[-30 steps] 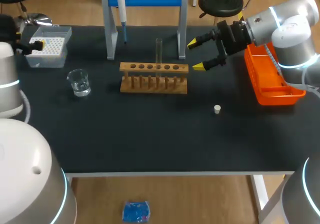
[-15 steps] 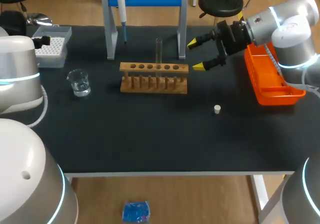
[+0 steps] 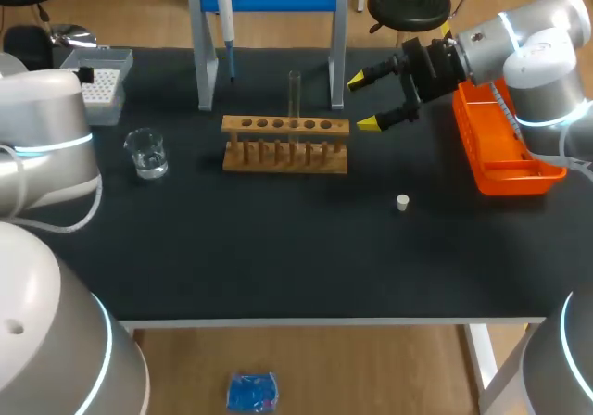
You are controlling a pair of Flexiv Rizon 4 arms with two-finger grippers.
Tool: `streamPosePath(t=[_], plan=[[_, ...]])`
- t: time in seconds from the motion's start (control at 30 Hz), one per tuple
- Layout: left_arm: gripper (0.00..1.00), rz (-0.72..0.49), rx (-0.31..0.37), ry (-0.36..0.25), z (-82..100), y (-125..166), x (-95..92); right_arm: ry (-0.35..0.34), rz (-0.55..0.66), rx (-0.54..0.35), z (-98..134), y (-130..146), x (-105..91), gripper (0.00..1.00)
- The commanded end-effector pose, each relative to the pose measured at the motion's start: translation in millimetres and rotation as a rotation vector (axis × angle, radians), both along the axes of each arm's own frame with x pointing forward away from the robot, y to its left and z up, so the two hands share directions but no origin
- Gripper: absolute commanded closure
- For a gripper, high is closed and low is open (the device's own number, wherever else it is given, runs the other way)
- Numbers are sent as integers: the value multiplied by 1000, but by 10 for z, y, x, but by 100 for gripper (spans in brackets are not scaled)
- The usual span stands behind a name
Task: Invert the test tube, pick up the pipette, mount the tip to pipette, aspirate from beaker and dispense into the tube, eject the tip, return the pipette, and cap with the stopper.
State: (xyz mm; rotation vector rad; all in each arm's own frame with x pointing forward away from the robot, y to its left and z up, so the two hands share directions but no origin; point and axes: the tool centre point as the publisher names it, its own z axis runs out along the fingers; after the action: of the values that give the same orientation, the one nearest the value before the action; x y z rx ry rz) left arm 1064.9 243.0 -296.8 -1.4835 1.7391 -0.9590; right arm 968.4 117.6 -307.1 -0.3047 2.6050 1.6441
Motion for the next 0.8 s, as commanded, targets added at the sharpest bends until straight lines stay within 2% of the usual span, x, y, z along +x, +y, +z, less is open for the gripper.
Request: streamPosePath(t=[0.03,0.17,0.23,0.5,0.63,0.8], plan=[[0,14,0,-12,-109,-30,111,0,1,-3,8,-3,4,0],[8,15,-6,-6,-147,-46,170,0,1,-3,8,-3,4,0],[8,14,-6,4,-167,-58,191,0,1,-3,8,-3,4,0],[19,10,-18,30,-278,-118,276,0,1,-3,8,-3,4,0],[17,12,-22,34,-297,-121,302,0,1,-3,8,-3,4,0],[23,18,-19,43,-316,-107,344,0,1,-3,8,-3,4,0]])
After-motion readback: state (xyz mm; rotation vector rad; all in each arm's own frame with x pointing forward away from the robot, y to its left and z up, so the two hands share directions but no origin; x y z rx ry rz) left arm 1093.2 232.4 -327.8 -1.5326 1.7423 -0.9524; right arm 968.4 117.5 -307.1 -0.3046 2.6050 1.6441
